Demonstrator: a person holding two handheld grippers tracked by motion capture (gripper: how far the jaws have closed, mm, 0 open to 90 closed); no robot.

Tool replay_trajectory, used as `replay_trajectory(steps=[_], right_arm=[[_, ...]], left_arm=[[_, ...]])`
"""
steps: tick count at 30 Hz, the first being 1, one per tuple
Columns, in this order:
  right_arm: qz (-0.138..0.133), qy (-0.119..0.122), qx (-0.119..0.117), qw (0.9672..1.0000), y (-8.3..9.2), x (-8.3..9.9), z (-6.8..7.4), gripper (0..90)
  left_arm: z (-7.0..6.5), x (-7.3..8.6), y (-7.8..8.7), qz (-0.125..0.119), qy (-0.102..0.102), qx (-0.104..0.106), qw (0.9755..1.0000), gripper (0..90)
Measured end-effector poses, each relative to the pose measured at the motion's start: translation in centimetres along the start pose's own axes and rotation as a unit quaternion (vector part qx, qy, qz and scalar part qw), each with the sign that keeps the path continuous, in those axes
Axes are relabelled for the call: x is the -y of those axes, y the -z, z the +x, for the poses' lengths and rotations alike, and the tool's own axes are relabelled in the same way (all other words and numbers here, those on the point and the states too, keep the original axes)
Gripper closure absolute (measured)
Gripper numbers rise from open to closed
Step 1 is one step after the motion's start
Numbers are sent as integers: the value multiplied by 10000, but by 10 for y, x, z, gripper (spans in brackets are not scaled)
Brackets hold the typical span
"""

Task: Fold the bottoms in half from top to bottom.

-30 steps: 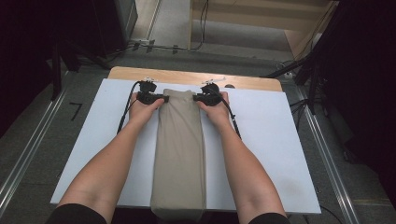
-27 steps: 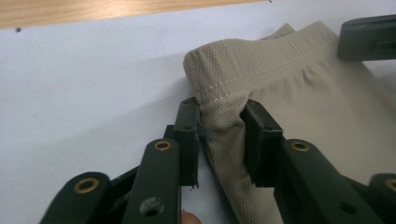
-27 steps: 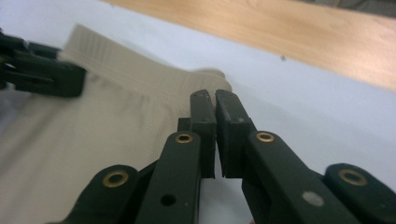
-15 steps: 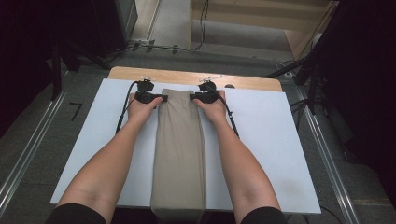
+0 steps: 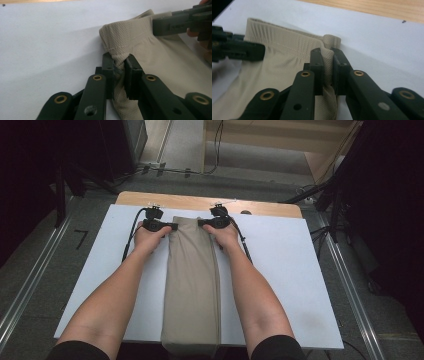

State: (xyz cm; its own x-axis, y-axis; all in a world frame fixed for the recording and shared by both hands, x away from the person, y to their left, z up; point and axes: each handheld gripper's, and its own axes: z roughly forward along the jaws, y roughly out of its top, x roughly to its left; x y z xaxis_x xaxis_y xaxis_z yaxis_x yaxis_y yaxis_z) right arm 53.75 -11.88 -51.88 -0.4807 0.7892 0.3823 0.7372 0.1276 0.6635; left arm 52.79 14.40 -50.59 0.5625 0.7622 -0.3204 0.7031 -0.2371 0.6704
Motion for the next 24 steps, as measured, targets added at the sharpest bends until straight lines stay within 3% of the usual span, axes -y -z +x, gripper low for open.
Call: replay_trajectory(steps=[3,7,12,15,17,19,21,24], right_arm=[[122,335,238,9991,5,-3,8,816],[-64,458,448,9979,25,-10,8,824],[-326,465,670,9961,60,-28,-1,826],[-600,511,848,9933,87,-44,-2,826],[-832,596,882,9908,107,-53,1,826],[-1056,639,794,9892,125,-55,6,826],[-1275,754,680,9866,138,-47,14,825],[-1456,943,511,9835,151,-25,26,825]], left_arm=[[-4,-2,0,-76,-113,-32,9999,830],[-17,-15,1,-260,-318,57,9991,837],[-43,-51,1,-455,-649,90,9968,841],[-59,-77,9,-708,-707,178,9948,841],[-69,-87,18,-904,-829,271,9921,841],[-74,-87,27,-1028,-912,400,9897,841],[-77,-80,36,-1163,-1010,571,9864,840],[-84,-61,51,-1233,-1372,731,9801,840]])
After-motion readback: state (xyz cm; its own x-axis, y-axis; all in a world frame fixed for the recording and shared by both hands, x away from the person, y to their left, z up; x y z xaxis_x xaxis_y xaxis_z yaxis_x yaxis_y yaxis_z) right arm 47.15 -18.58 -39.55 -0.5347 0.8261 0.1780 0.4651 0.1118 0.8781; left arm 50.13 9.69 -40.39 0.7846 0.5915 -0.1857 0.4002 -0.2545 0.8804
